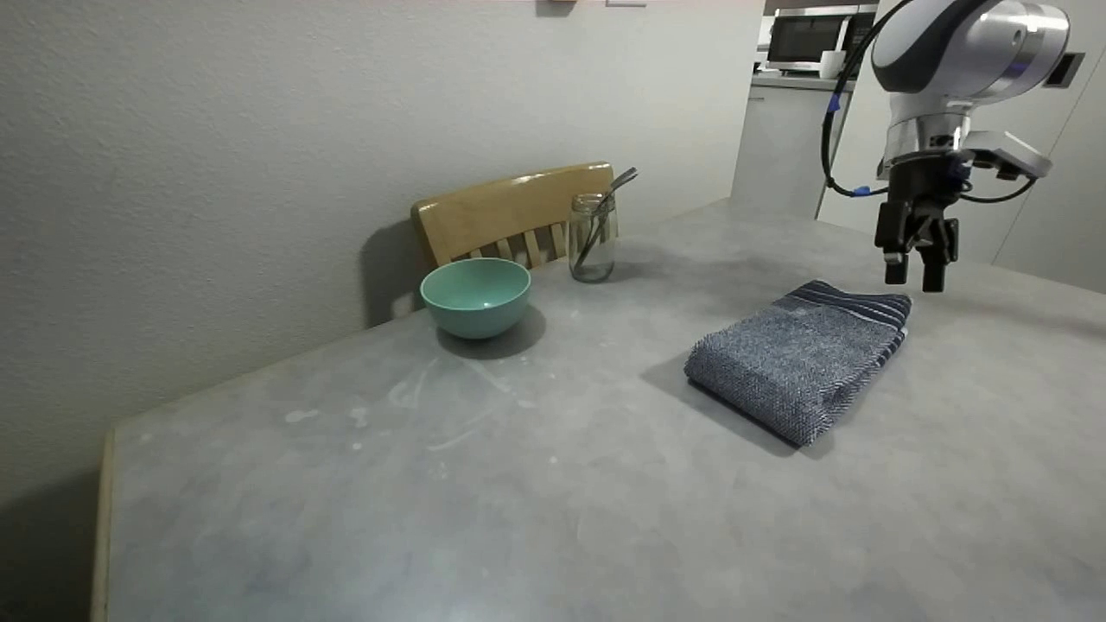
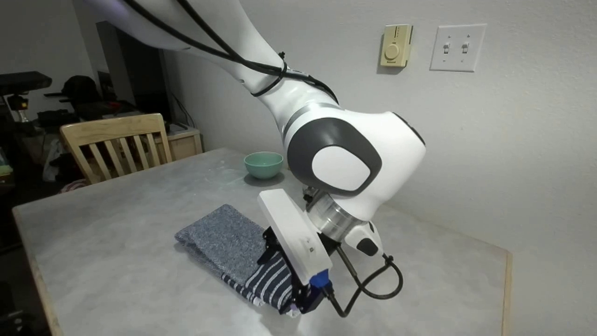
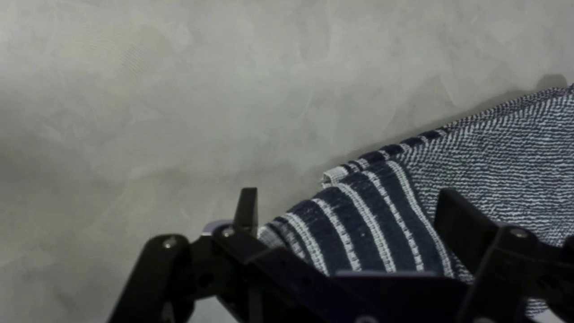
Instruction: Unfold the towel from right to left
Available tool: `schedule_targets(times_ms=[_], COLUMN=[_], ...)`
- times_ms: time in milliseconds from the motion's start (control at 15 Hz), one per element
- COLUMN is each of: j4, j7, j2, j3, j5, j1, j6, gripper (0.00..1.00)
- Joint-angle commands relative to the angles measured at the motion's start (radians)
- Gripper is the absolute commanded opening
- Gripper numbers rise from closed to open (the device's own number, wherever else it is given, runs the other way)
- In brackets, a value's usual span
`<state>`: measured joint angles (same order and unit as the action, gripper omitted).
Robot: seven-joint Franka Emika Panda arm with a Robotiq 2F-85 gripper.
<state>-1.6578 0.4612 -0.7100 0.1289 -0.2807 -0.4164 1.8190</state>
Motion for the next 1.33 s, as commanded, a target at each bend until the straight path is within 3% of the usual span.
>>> schedule_targets(times_ms=[0,267,1267], j4=[-0.002,0.008,0.015], j7=[-0.029,-0.021,-0.030], j2=[-0.014,-0.038,-0.049], j3=[-0.012,-0.022,-0.026], j5=[-0.006,-0.003,0.012], j1=[-0.009,-0.015,-0.009], j6=[0.069,0.119,0.123], gripper=[1.00,1.00,1.00])
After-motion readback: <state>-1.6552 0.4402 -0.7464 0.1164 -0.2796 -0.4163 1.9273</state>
